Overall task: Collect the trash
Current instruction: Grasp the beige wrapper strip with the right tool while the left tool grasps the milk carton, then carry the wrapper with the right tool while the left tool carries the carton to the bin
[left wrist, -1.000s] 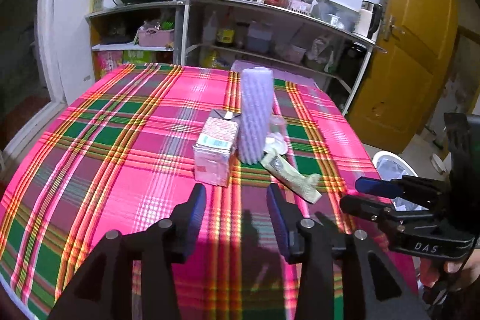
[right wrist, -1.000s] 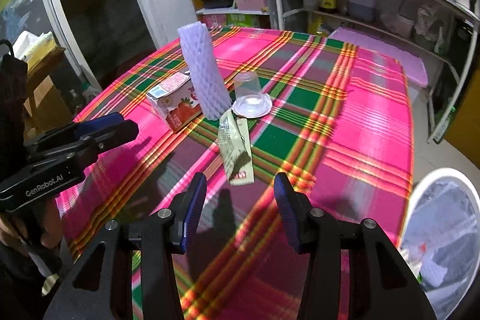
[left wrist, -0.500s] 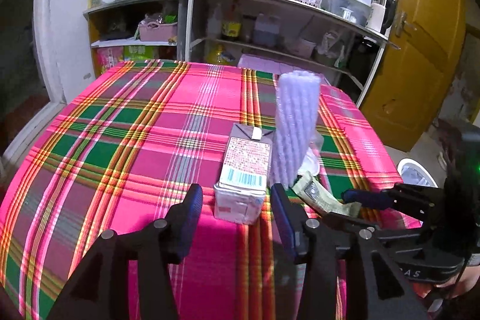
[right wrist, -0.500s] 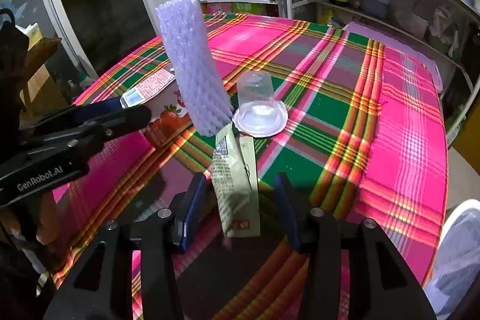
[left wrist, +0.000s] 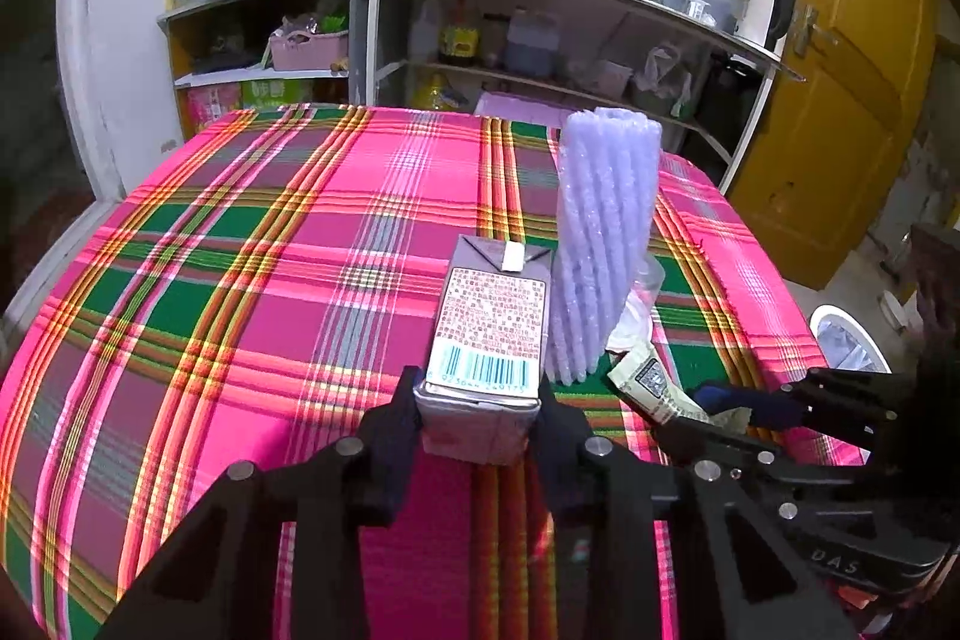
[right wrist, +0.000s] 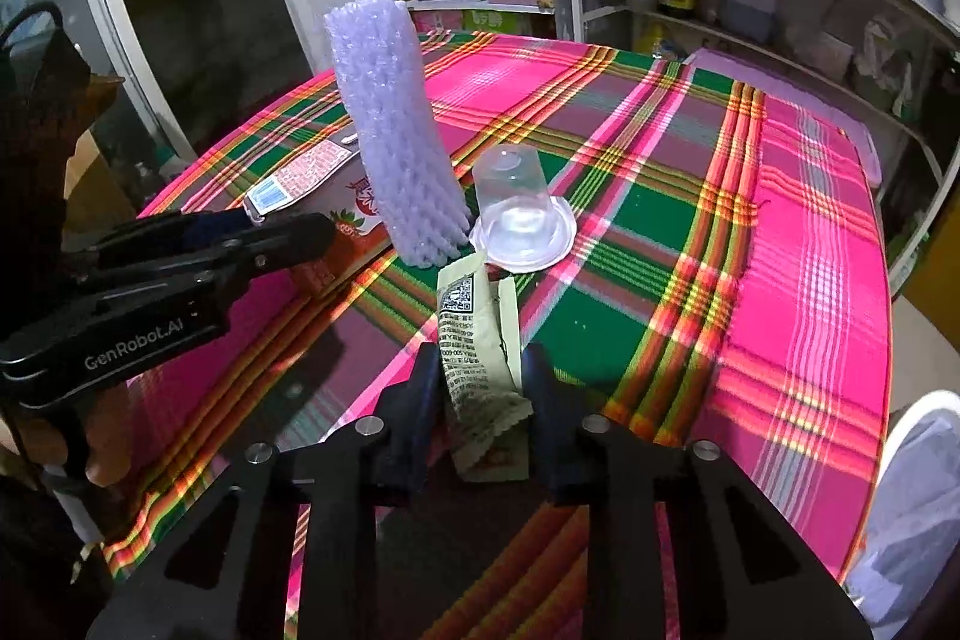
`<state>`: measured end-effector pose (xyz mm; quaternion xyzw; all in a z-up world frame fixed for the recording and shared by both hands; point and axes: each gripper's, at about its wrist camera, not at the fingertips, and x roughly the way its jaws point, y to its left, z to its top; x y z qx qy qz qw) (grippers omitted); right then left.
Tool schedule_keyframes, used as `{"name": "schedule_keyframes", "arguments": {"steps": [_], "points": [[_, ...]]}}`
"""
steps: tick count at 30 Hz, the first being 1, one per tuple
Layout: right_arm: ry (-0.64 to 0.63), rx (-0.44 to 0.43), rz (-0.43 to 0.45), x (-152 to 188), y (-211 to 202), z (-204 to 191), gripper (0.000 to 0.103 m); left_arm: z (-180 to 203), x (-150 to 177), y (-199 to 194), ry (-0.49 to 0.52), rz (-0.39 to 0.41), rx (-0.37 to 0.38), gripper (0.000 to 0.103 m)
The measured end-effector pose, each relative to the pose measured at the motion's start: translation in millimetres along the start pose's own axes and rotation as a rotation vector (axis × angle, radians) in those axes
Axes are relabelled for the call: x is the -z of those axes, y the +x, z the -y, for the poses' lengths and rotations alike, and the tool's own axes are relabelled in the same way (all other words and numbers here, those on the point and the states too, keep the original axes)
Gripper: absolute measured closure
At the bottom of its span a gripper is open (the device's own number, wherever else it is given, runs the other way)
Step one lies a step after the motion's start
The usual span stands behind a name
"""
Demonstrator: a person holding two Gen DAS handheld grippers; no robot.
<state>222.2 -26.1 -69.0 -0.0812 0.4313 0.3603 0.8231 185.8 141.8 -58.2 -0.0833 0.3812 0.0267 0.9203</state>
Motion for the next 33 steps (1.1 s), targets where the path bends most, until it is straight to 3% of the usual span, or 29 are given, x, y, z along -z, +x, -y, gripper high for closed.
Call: {"name": "schedule_keyframes", "arguments": {"steps": [21,33], "points": [[0.059,0.021,0.067,46.2,-75.8,-4.5,0.075,24.6,39.3,-68.2,-0.024,0.052,0.027,0.07],[0.113,0.076,0.145,77.3,-140.8,-1.0,0.075,68.1,63.8,-120.1,0.02,0.093,0.103,0.07]]}}
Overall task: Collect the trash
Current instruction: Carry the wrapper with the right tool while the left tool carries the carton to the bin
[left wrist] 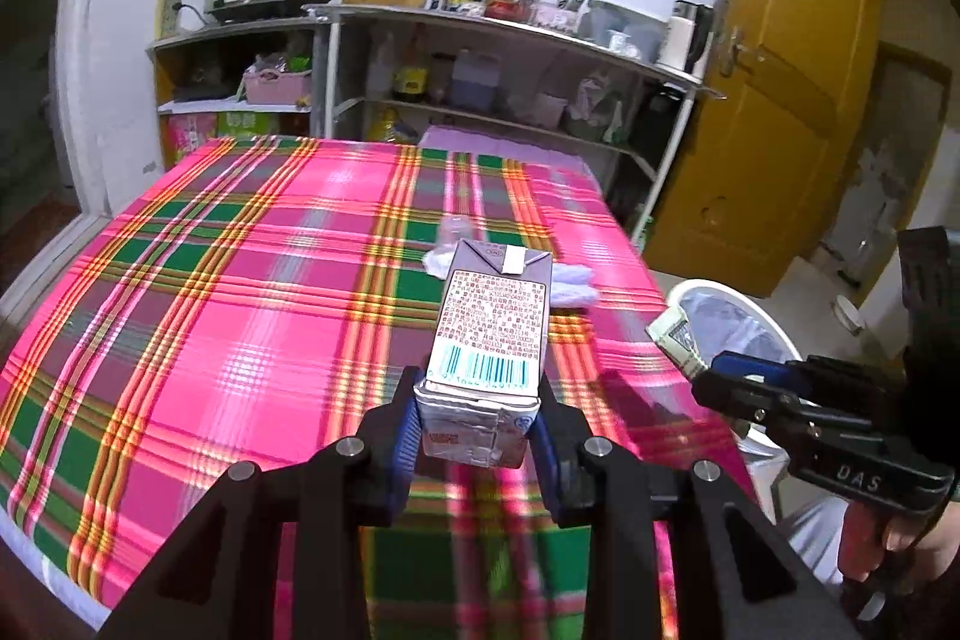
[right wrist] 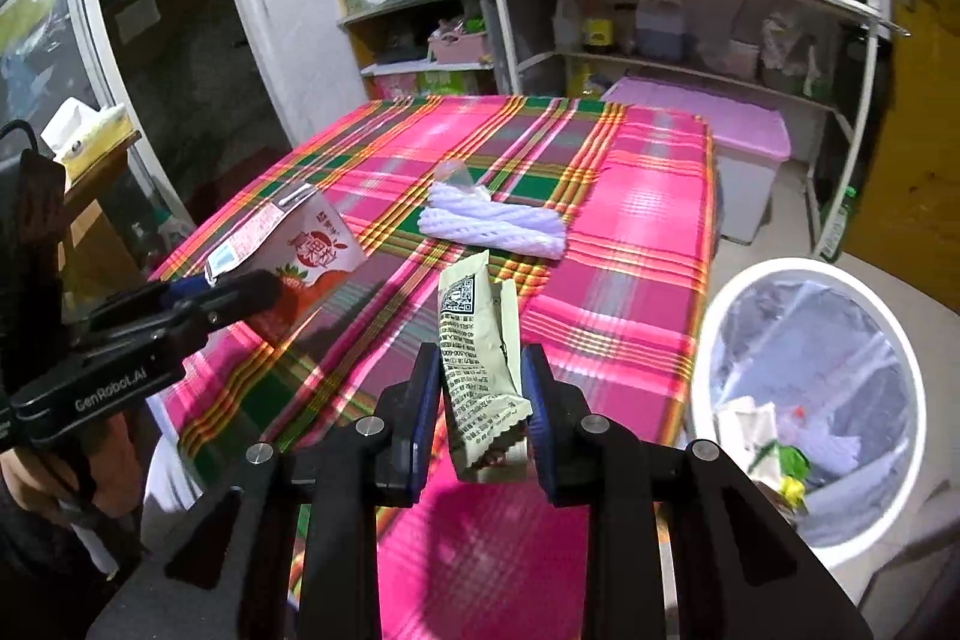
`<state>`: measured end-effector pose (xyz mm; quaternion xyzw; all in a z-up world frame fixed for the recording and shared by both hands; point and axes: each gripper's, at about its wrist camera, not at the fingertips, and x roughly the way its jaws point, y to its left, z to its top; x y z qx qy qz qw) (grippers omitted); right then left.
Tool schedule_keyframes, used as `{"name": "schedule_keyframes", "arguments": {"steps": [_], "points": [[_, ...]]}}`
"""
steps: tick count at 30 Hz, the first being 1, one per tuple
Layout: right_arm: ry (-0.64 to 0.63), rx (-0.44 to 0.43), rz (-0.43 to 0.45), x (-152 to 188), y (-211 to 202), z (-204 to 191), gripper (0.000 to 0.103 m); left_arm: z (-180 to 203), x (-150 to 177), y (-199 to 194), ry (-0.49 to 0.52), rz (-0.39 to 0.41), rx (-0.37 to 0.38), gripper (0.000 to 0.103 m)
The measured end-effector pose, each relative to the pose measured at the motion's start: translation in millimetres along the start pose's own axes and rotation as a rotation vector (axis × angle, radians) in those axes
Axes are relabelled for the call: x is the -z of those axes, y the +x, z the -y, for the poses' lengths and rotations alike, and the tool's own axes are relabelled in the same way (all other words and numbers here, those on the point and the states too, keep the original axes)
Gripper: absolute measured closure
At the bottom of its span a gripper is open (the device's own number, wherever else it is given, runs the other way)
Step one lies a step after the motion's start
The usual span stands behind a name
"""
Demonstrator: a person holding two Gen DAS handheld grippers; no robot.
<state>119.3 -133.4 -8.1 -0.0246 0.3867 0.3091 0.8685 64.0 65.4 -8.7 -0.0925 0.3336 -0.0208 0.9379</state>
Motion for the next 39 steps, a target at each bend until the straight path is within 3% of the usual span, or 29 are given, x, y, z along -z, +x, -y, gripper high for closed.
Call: {"name": "schedule_keyframes", "arguments": {"steps": [15,39], "points": [[0.049,0.041,0.055,20.6,-48.0,21.5,0.075,53.9,10.0,-22.8,0.067,0.011,0.072,0.07],[0.144,0.088,0.096,38.4,-76.9,68.3,0.075,107.9,9.9,-9.6,0.15,-0.026,0.127,0.07]]}}
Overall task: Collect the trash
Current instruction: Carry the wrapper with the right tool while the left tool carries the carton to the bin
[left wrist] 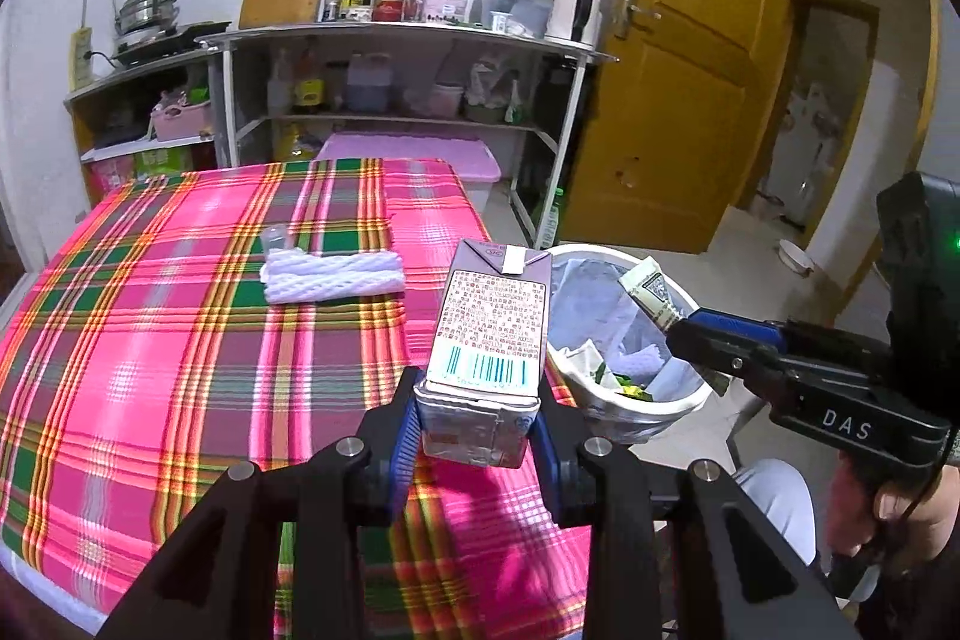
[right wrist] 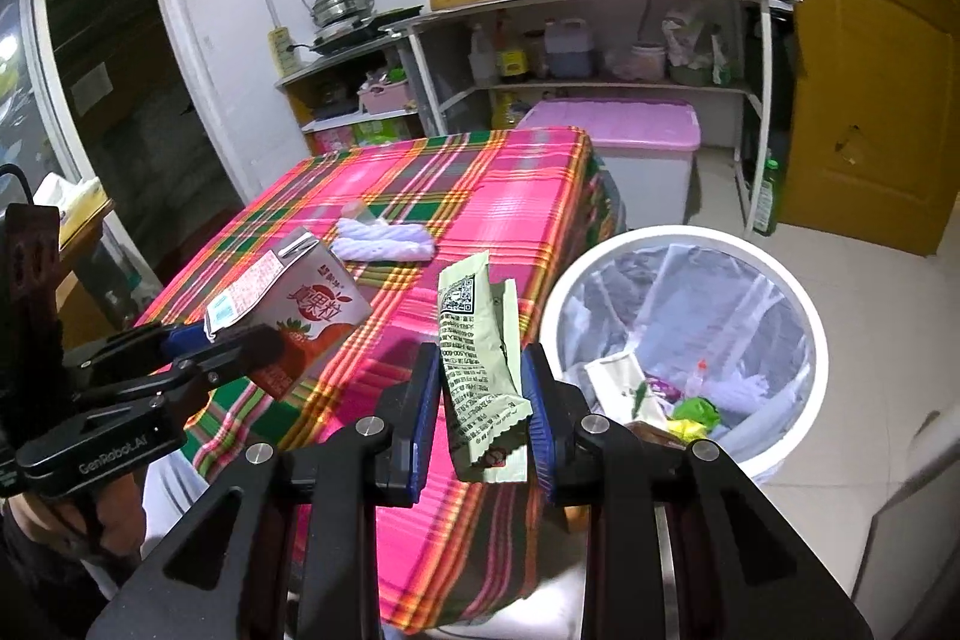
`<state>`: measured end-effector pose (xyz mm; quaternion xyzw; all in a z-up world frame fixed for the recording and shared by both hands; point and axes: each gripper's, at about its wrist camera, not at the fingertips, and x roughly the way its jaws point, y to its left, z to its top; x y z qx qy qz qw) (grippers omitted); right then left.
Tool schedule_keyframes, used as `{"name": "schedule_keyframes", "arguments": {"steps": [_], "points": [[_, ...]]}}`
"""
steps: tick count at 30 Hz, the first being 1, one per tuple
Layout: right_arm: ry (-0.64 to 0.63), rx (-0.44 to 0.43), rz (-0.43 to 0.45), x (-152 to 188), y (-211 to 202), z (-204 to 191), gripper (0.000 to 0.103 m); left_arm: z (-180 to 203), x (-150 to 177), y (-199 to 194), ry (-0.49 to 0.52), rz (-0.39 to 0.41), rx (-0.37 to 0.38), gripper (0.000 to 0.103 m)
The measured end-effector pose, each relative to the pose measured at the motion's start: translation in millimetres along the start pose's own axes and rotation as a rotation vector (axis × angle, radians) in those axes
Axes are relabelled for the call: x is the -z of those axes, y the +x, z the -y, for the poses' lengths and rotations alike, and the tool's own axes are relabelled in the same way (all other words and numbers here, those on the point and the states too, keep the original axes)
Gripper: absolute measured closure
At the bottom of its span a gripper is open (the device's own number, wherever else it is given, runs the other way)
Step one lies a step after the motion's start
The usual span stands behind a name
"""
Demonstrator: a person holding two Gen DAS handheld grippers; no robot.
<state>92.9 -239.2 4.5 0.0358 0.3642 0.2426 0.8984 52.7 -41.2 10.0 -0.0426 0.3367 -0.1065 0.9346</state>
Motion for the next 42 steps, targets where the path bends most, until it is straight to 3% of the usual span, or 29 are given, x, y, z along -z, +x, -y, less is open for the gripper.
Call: {"name": "schedule_keyframes", "arguments": {"steps": [22,42], "points": [[0.116,0.074,-0.017,7.4,4.9,67.5,0.075,48.6,-15.4,61.6,0.084,-0.072,0.073,0.07],[0.2,0.123,-0.092,13.5,42.0,117.9,0.075,70.7,-26.4,144.0,0.107,-0.175,0.14,0.07]]}}
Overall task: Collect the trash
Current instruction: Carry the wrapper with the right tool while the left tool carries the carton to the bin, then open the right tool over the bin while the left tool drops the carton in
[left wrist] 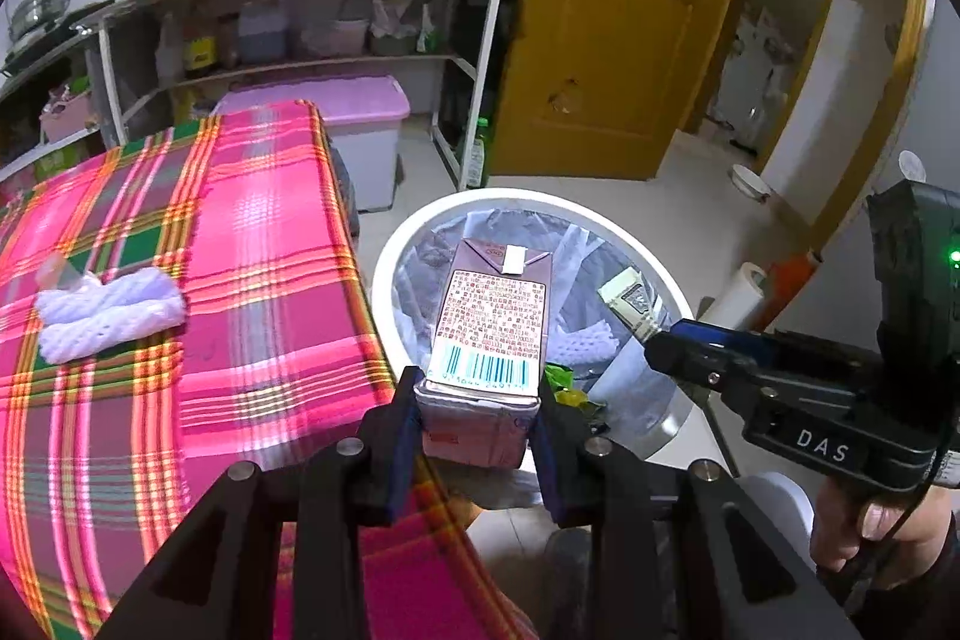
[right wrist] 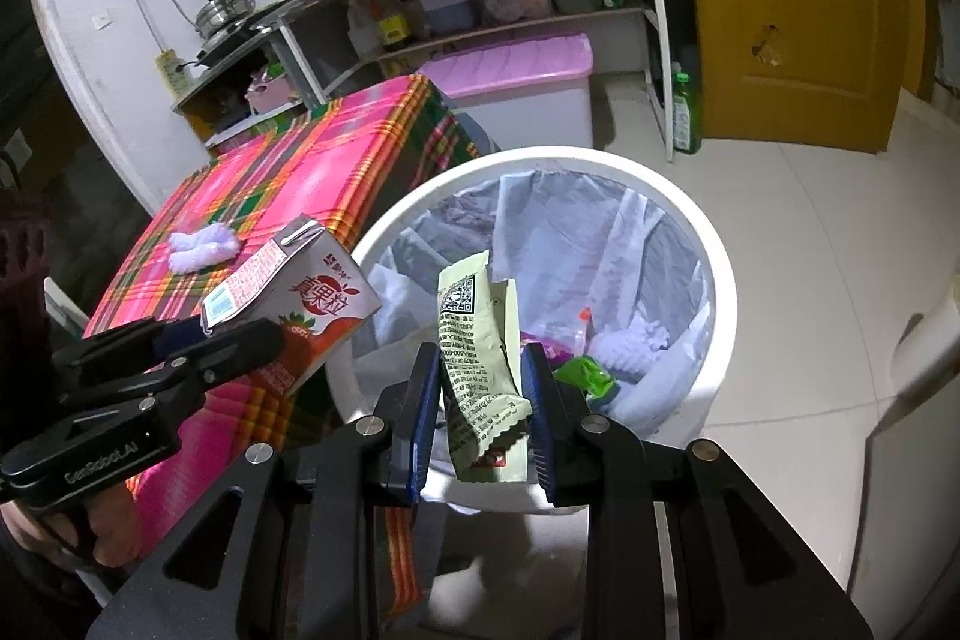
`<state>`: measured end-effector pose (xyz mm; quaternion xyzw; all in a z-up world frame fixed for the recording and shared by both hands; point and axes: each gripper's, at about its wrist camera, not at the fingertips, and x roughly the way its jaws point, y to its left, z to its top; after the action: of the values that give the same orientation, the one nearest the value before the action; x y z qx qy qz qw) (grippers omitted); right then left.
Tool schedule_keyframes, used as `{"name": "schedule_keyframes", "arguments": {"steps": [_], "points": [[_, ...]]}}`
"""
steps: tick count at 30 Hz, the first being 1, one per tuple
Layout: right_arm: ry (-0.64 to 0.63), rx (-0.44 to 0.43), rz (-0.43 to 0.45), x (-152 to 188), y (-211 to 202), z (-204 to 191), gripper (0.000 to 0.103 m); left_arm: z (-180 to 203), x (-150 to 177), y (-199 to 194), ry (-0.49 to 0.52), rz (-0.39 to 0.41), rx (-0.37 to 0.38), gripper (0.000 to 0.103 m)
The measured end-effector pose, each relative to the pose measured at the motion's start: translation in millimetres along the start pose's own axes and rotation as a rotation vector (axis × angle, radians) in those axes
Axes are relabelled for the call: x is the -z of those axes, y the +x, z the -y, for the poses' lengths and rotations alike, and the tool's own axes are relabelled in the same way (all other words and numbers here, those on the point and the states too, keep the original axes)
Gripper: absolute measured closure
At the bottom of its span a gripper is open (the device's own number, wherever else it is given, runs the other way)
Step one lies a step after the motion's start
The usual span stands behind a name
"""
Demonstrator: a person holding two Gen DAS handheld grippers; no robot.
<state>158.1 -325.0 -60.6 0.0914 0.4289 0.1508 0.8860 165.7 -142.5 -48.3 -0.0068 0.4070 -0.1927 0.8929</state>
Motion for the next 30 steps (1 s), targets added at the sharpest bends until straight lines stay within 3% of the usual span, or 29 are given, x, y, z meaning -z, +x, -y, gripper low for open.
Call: {"name": "schedule_keyframes", "arguments": {"steps": [13,17,30], "points": [[0.034,0.039,-0.053,-0.7,21.6,19.2,0.073,10.2,-9.4,33.7,0.021,-0.052,0.02,0.069],[0.03,0.047,-0.049,0.1,21.4,20.0,0.062,10.6,-9.2,36.8,0.024,-0.06,0.023,0.069],[0.003,0.025,0.011,0.5,-10.4,1.7,0.061,6.0,-6.5,6.0,-0.009,-0.006,0.057,0.069]]}}
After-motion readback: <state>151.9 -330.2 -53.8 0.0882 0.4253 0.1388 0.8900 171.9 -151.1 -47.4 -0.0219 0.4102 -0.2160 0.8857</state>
